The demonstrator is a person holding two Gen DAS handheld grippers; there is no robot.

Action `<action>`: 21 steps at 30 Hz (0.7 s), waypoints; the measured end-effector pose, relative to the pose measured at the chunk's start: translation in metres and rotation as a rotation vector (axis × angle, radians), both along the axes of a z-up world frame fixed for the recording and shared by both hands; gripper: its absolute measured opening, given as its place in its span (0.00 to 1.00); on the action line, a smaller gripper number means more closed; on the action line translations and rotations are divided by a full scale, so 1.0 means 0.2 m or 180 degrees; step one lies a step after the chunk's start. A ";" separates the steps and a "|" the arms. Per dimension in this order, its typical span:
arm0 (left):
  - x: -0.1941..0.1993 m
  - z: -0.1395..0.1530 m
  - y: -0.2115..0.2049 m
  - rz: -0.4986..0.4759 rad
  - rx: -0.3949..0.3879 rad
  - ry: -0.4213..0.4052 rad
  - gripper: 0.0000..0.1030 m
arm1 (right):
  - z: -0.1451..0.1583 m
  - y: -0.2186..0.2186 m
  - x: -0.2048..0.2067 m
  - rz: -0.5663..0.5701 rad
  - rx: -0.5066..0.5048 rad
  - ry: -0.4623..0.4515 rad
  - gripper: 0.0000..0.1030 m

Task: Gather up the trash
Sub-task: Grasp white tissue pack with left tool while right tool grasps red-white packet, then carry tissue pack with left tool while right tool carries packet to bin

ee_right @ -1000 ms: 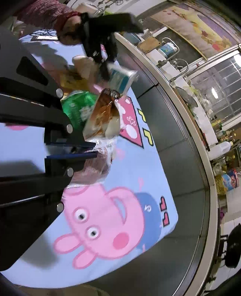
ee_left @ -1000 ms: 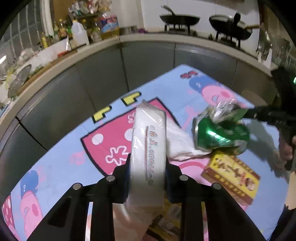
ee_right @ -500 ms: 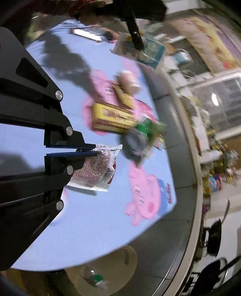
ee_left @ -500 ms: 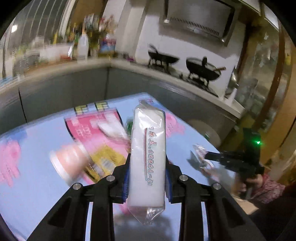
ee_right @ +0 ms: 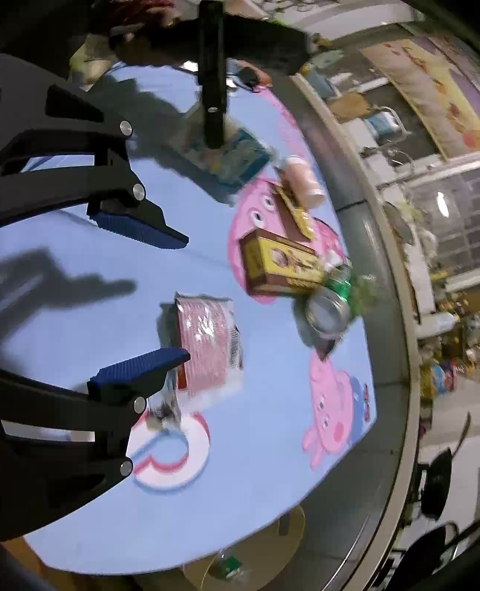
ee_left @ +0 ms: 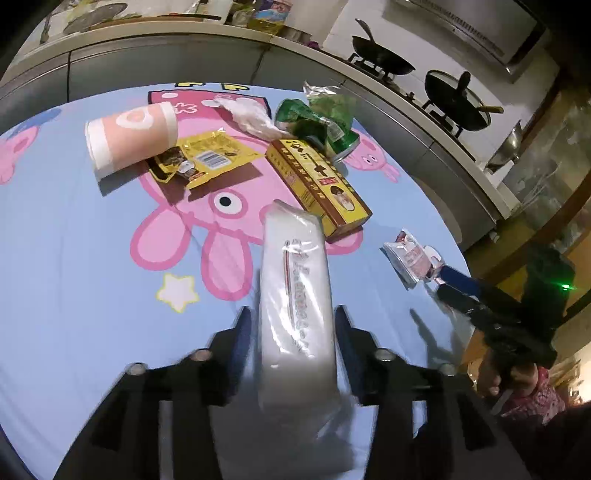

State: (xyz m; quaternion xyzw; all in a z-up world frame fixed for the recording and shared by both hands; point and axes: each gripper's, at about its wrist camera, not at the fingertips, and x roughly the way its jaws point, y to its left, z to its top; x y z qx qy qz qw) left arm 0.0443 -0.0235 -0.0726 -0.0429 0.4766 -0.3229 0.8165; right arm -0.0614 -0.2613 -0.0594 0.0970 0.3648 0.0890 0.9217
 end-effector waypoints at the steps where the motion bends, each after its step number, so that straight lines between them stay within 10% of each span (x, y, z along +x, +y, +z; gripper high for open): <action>1: 0.00 -0.01 0.01 0.0023 -0.0014 -0.0003 0.67 | 0.01 -0.03 -0.01 -0.0044 0.0062 -0.0009 0.56; 10: 0.01 -0.02 -0.02 -0.0010 -0.0063 0.0051 0.68 | -0.08 -0.37 0.03 -0.0521 0.0701 0.0213 0.55; 16: 0.02 -0.05 -0.05 -0.0082 -0.0069 0.0151 0.31 | -0.15 -0.44 0.12 -0.0557 0.1060 0.0276 0.53; 21: 0.01 -0.05 -0.08 -0.0099 -0.0058 0.0164 0.29 | -0.16 -0.28 0.16 -0.0367 0.0646 0.0265 0.17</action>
